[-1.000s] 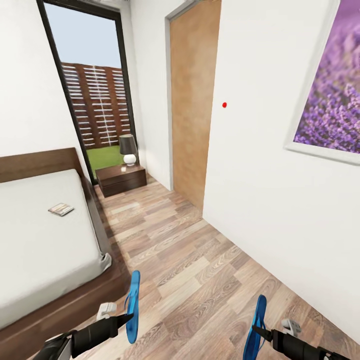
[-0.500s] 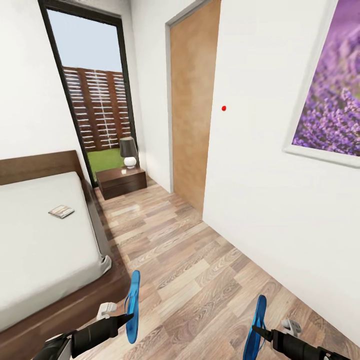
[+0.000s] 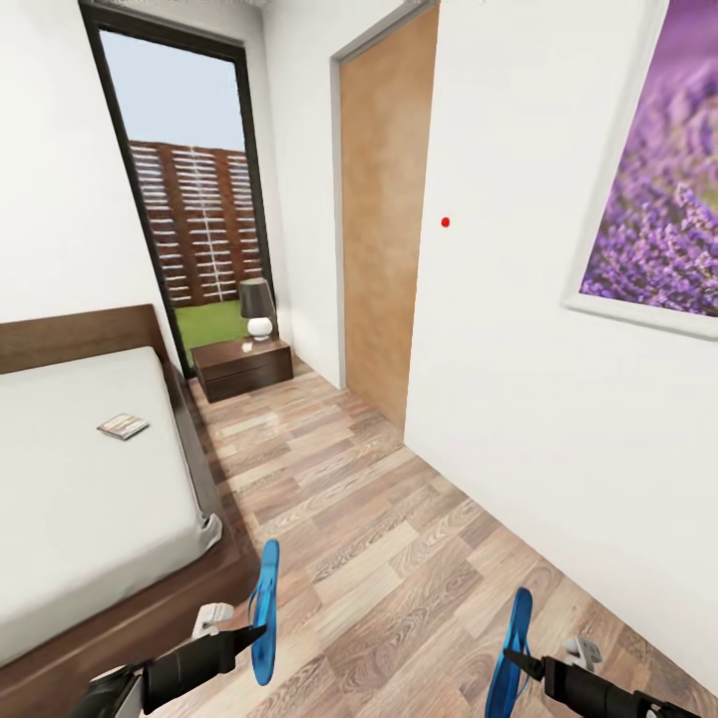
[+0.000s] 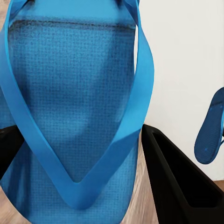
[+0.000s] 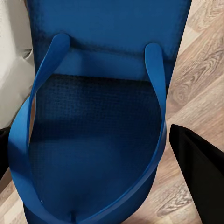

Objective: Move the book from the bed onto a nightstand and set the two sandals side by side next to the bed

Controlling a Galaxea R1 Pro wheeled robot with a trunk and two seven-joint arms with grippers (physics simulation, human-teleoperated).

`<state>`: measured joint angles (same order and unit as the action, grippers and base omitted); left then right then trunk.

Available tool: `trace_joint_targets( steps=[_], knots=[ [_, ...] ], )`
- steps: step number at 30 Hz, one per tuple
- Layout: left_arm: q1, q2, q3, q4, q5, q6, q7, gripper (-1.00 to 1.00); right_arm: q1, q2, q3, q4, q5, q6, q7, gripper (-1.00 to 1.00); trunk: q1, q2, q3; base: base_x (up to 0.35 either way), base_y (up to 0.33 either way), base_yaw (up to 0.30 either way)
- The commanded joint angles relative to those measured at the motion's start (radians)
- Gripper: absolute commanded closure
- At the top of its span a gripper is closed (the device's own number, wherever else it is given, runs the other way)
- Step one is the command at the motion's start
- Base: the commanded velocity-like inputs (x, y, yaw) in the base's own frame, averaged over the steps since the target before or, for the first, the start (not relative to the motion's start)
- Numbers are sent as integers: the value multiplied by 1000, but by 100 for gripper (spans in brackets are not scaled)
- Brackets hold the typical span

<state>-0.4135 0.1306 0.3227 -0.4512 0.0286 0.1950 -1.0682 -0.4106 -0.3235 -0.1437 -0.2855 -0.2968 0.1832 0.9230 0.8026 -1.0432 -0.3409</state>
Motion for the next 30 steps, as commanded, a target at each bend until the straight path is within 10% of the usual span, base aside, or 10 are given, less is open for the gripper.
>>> trace_joint_targets(
  steps=[1, 30],
  knots=[
    [-1, 0, 2, 0, 2, 9, -6, 100, -1, 0, -1, 0, -8, 11, 2, 100, 0, -1, 0, 0, 0, 0],
    [-1, 0, 2, 0, 2, 9, -6, 100, -1, 0, -1, 0, -8, 10, 2, 100, 0, -1, 47, 0, 0, 0]
  ],
)
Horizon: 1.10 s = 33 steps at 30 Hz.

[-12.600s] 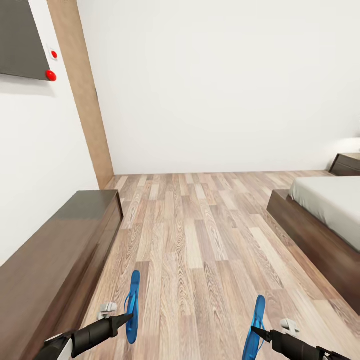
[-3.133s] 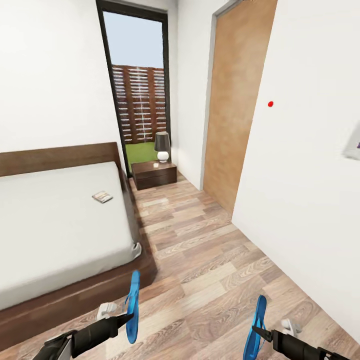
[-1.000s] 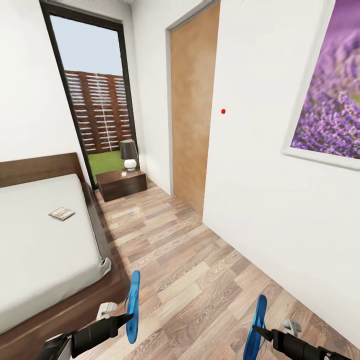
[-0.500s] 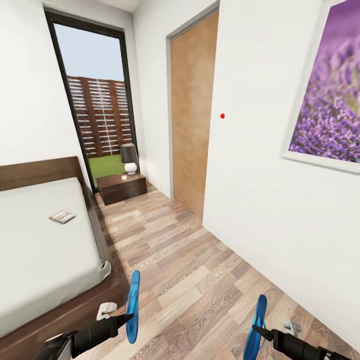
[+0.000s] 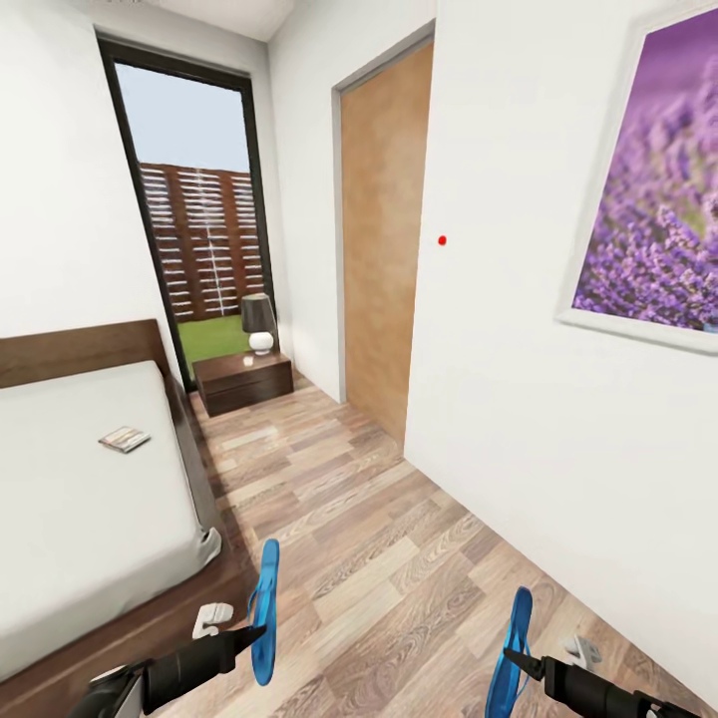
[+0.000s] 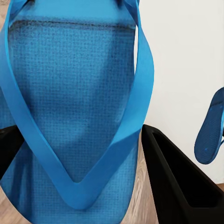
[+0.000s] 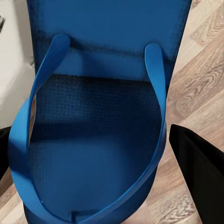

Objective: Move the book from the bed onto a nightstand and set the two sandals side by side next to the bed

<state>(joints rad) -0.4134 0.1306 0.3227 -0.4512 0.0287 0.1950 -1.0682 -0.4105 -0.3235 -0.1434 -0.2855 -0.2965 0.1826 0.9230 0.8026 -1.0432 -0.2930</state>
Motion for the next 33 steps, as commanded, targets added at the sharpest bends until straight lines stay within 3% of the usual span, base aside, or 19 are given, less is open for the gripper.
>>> trace_joint_targets(
  steps=[1, 17, 33],
  knots=[
    [0, 0, 2, 0, 2, 9, -6, 100, -1, 0, -1, 0, -8, 11, 2, 100, 0, -1, 0, 0, 0, 0],
    [-1, 0, 2, 0, 2, 9, -6, 100, -1, 0, -1, 2, -7, 11, 2, 100, 0, -1, 25, 0, 0, 0],
    [-1, 0, 2, 0, 2, 9, -6, 100, -1, 0, -2, 2, -7, 12, 1, 100, 0, -1, 19, 0, 0, 0]
  ],
)
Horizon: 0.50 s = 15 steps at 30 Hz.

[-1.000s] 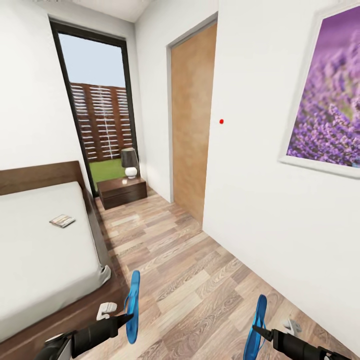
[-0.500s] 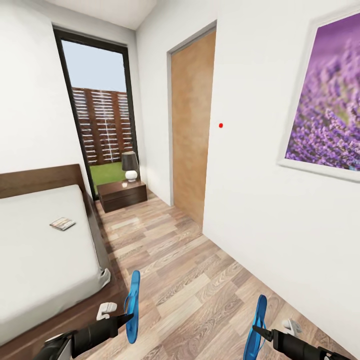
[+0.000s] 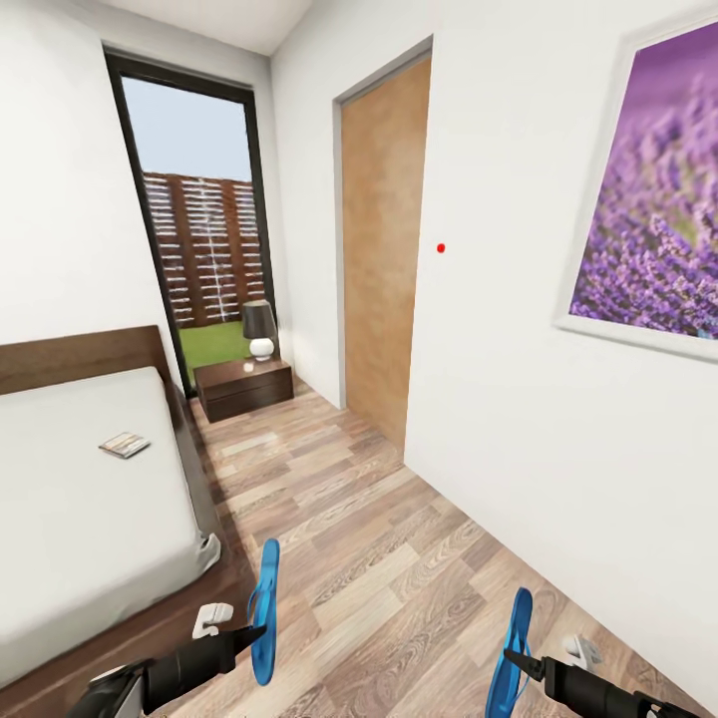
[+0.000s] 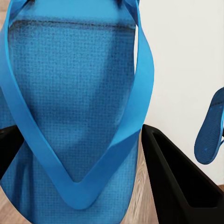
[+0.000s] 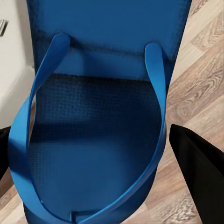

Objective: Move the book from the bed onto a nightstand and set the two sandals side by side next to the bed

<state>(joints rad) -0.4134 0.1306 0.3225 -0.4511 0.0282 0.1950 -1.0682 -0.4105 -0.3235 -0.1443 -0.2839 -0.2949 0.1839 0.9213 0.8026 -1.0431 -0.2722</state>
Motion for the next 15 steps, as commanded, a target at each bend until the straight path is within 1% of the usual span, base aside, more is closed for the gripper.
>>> trace_joint_targets(
  steps=[1, 15],
  knots=[
    [-1, 0, 3, 0, 2, 9, -6, 100, -1, 0, -1, 0, -9, 11, 2, 100, 0, -1, -3, 0, 0, 0],
    [-1, 0, 2, 0, 2, 9, -6, 100, -1, 0, -1, 0, -9, 11, 3, 100, 0, -1, -22, 0, 0, 0]
  ],
)
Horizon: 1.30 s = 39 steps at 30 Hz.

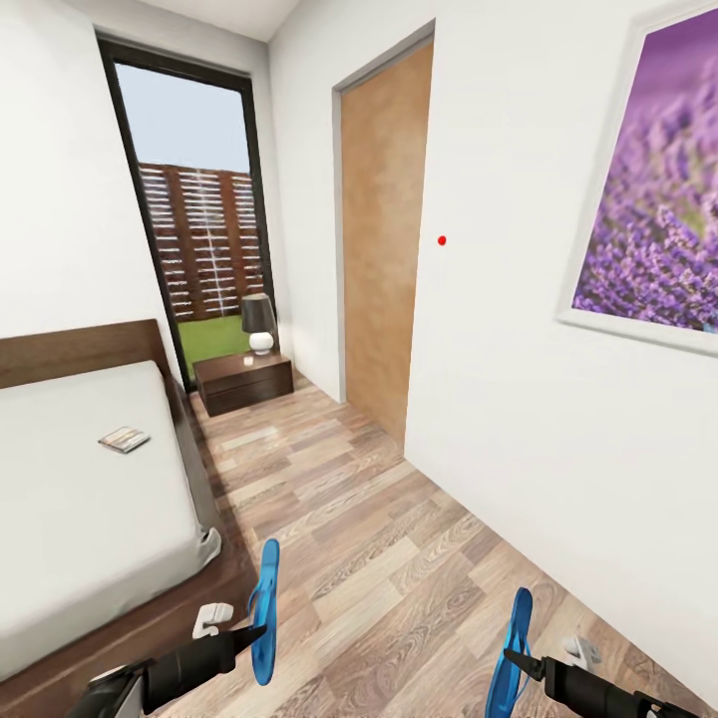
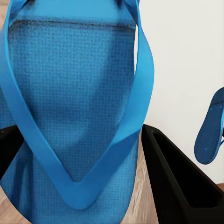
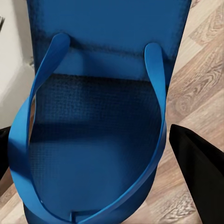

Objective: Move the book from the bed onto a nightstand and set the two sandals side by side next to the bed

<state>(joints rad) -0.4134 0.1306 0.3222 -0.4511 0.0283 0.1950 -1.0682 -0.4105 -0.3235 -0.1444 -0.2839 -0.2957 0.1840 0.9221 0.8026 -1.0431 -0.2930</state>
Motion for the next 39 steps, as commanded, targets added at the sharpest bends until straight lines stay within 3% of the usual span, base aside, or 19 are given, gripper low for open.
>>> trace_joint_targets(
  steps=[1, 39],
  knots=[
    [-1, 0, 2, 0, 2, 9, -6, 100, -1, 0, -1, 0, -8, 11, 3, 100, 0, -1, -1, 7, 0, 0],
    [-1, -14, 3, 0, 3, 9, -4, 100, -1, 0, -1, 0, -8, 11, 1, 100, 0, -1, -2, 247, -174, 25]
  ],
)
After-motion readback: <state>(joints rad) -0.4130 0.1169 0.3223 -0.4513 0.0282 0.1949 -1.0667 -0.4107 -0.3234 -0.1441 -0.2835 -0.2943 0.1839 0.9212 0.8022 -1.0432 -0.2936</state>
